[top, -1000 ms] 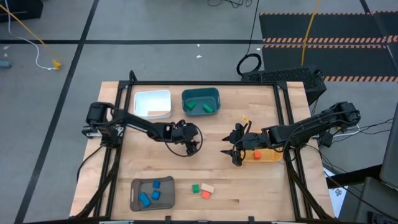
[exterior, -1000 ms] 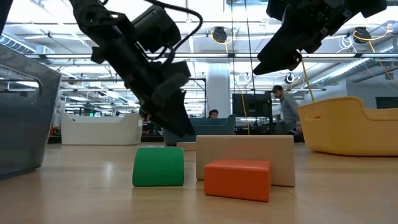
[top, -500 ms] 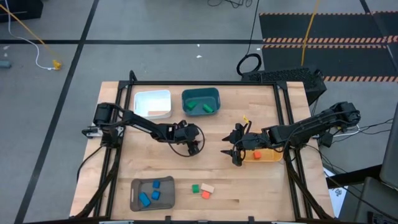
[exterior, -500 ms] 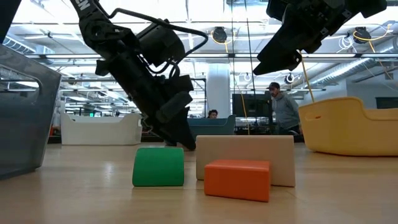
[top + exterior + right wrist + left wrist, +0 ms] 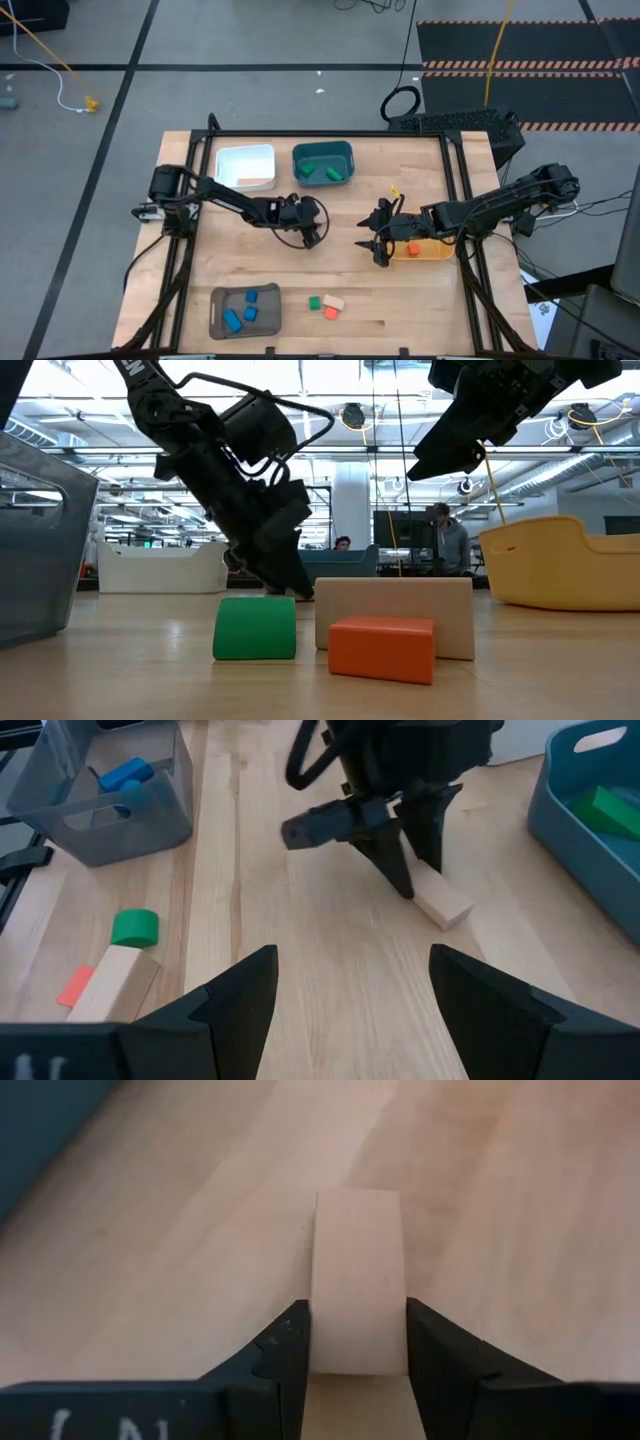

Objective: Sort & place blocks by color
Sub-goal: Put the top brown block into the white bin

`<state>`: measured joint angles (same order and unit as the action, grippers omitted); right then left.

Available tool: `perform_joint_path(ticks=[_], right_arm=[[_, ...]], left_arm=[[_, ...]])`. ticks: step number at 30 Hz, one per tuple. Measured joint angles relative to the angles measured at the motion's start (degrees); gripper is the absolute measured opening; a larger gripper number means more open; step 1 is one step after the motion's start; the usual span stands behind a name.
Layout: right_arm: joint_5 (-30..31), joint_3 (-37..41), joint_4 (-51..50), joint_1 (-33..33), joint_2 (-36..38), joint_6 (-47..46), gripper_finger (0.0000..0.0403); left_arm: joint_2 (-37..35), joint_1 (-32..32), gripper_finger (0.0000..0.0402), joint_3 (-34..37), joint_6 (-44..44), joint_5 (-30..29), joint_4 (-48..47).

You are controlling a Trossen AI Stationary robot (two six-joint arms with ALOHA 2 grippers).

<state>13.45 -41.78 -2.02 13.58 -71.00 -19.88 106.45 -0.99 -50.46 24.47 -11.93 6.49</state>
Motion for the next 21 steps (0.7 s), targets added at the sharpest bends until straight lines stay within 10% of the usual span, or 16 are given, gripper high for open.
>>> perform_joint_path(ticks=[21], right_arm=[[3.3,0.0,0.0,0.0,0.0,-4.9,0.0251]], left_arm=[[-20.5,0.0,0.0132,0.0,-7.6,-7.3,-5.7]])
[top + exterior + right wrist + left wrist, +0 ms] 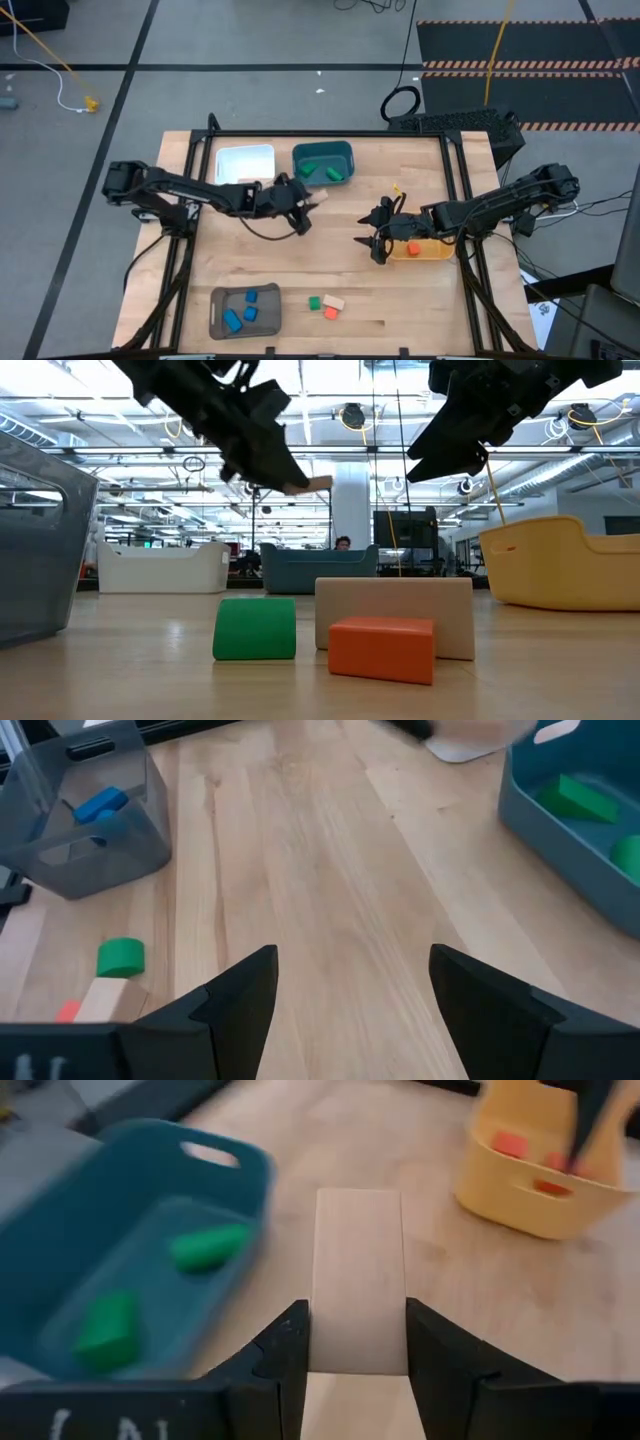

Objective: Sort & place blocks by color
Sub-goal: Put the top brown block into the white bin

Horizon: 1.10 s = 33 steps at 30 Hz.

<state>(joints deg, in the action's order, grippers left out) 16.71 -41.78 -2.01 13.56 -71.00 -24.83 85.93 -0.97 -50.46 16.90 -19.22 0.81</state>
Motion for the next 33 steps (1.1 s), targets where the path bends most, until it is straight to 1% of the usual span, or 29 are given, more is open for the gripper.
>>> perform_joint_path(ticks=[2,7,9,10,13,15,21,28,31,33], right_arm=[[0.0,0.0,0.0,0.0,0.0,0.0,0.0251],[0.0,0.0,0.0,0.0,0.0,0.0,0.0251],[0.0,0.0,0.3,0.0,0.0,0.0,0.0251],[0.0,0.0,0.5,0.0,0.0,0.0,0.0251],[0.0,0.0,0.4,0.0,0.0,0.0,0.0251],[-0.1,0.0,0.1,0.0,0.0,0.0,0.0251],[-0.2,0.0,0.2,0.0,0.0,0.0,0.0251],[-0.2,0.0,0.0,0.0,0.0,0.0,0.0251],[-0.2,0.0,0.0,0.0,0.0,0.0,0.0251],[-0.3,0.0,0.0,0.0,0.0,0.0,0.0251]], left_arm=[[-1.8,0.6,0.0132,0.0,-0.4,-1.9,-1.4],[-6.1,2.7,0.0132,-0.1,-0.3,-8.6,-9.7],[-7.6,4.1,0.0132,0.1,0.1,-11.3,-14.5],[-7.9,4.9,0.0132,0.0,0.2,-12.0,-15.2],[-9.0,8.1,0.0132,0.0,0.7,-12.9,-20.3],[-9.1,10.6,0.0132,0.0,1.2,-13.0,-22.1],[-9.2,17.7,0.0132,0.0,3.2,-13.4,-31.3],[-9.2,22.9,0.0132,0.0,4.7,-13.8,-39.9],[-9.2,24.6,0.0132,0.6,6.2,-13.8,-42.1],[-9.1,25.6,0.0132,0.7,6.8,-12.8,-44.3]])
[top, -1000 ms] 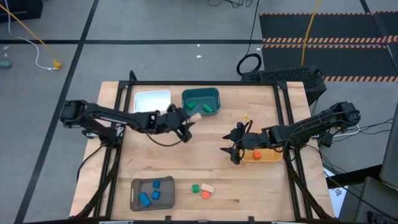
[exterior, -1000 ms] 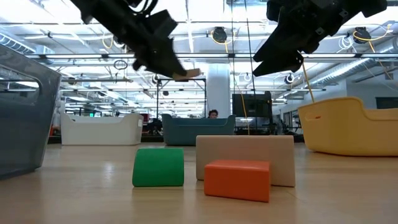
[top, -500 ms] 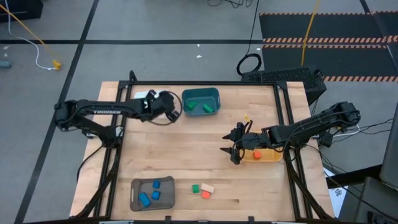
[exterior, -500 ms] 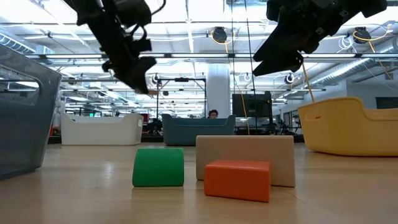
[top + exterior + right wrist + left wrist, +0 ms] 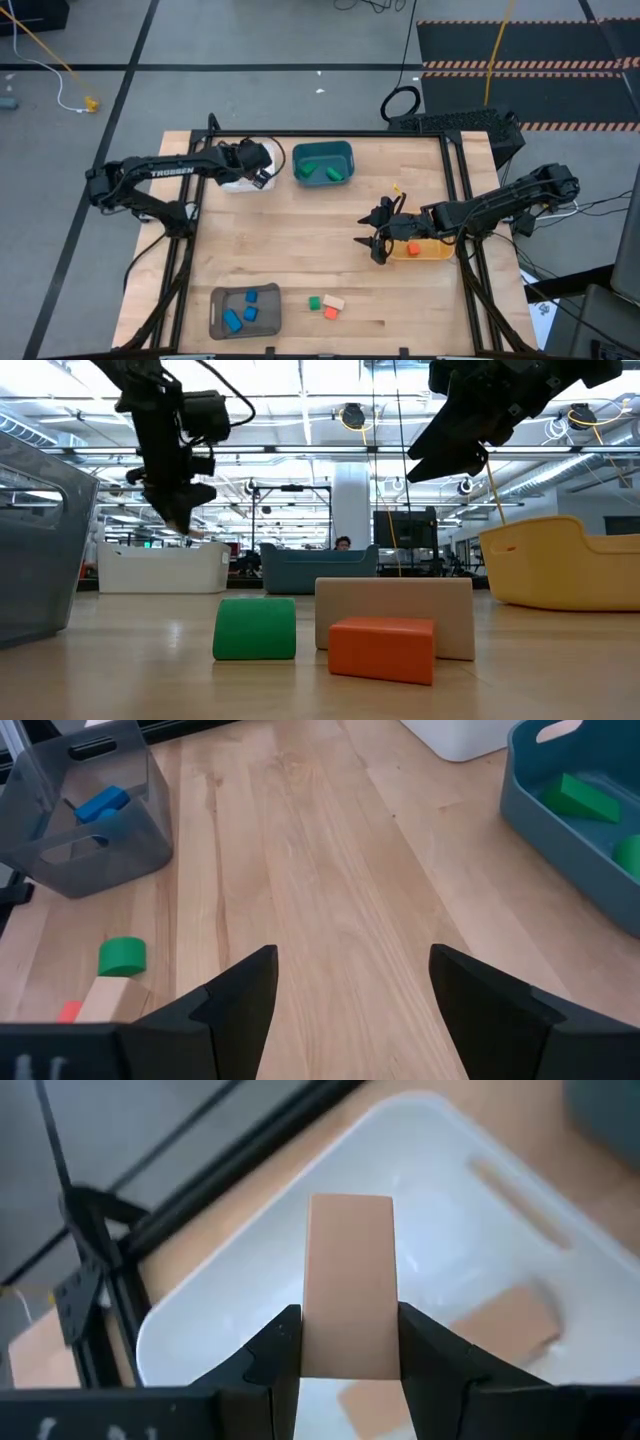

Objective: Sort & place blocks by color
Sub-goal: Put the top brown block into the white bin, then put the green block into the blue bin

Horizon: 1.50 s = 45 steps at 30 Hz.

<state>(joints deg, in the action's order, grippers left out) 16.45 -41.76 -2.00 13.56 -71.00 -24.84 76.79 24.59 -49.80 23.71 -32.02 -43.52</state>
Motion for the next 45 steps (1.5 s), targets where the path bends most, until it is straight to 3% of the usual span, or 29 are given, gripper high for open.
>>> perform_joint_path(ticks=[5,12,16,21,28,40,45], right_arm=[[0.0,0.0,0.0,0.0,0.0,0.0,0.0251],[0.0,0.0,0.0,0.0,0.0,0.0,0.0251],[0.0,0.0,0.0,0.0,0.0,0.0,0.0251],[0.0,0.0,0.0,0.0,0.0,-2.7,0.0251],[0.0,0.0,0.0,0.0,0.0,-4.7,0.0251],[0.0,0.0,0.0,0.0,0.0,-1.4,0.0251],[0.0,0.0,0.0,0.0,0.0,-1.3,0.0251]], left_arm=[[0.0,1.2,0.0133,0.0,2.4,1.1,-3.6],[0.0,1.3,0.0239,0.0,2.6,1.1,-4.5],[0.0,1.3,0.026,0.0,3.4,1.1,-4.5],[0.0,-0.8,0.0244,0.0,3.3,4.5,-3.7],[0.0,-10.1,0.0201,0.0,3.9,5.9,-0.4],[0.0,-29.4,0.0172,0.0,-1.3,28.1,19.1],[0.0,-37.3,0.0172,0.0,6.1,31.0,28.3]])
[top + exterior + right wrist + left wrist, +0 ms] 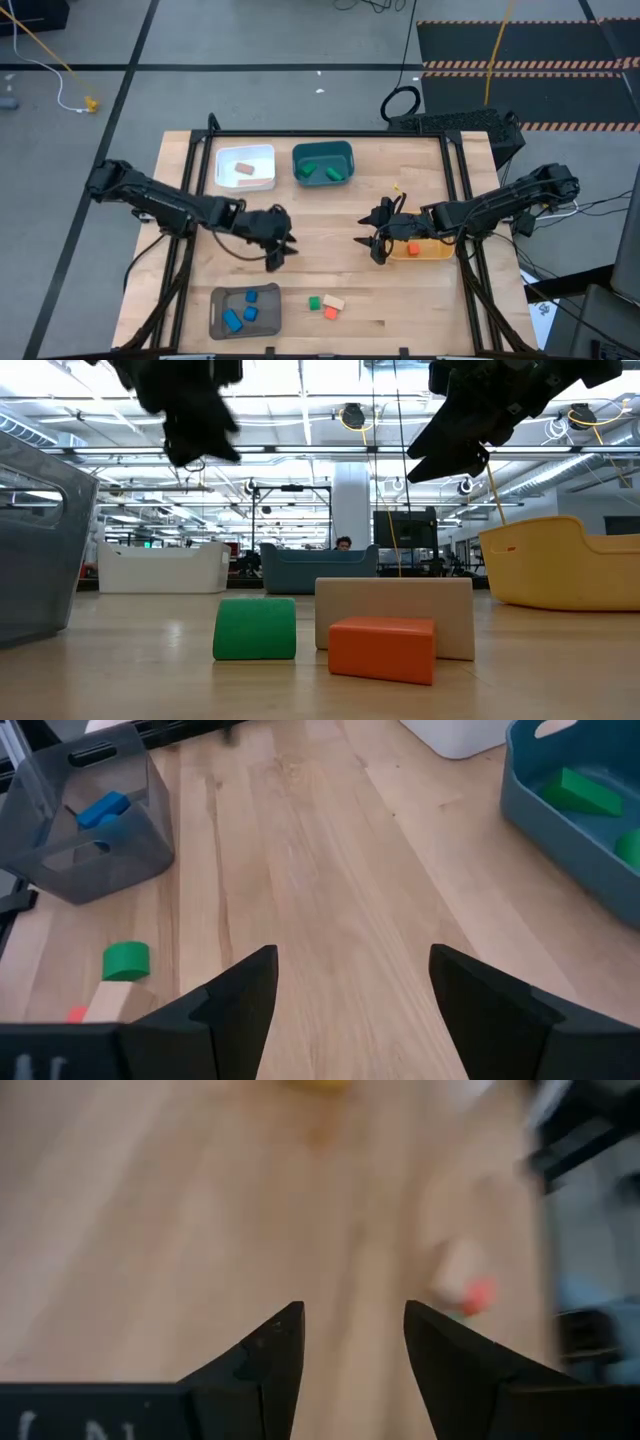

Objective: Sort & place blocks by color
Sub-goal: Put the green block into the blue bin

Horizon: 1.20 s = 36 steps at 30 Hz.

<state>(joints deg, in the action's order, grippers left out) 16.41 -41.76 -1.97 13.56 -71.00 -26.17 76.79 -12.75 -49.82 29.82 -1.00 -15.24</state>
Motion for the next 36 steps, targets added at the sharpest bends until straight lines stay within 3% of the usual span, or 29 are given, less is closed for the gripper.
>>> perform_joint_path(ticks=[6,13,26,36], right_arm=[[0.0,0.0,0.5,0.0,0.0,0.3,0.0251],[0.0,0.0,0.5,0.0,0.0,0.3,0.0251],[0.0,0.0,0.5,0.0,0.0,0.3,0.0251],[0.0,0.0,0.5,0.0,0.0,0.3,0.0251]], left_arm=[[0.9,-6.7,0.0172,0.0,4.6,-0.7,9.1],[7.7,-10.8,0.0172,0.0,4.2,0.2,15.4],[17.7,-12.3,0.0172,0.0,-6.9,2.3,20.7],[23.4,-12.5,0.0172,0.0,-23.4,2.2,25.7]])
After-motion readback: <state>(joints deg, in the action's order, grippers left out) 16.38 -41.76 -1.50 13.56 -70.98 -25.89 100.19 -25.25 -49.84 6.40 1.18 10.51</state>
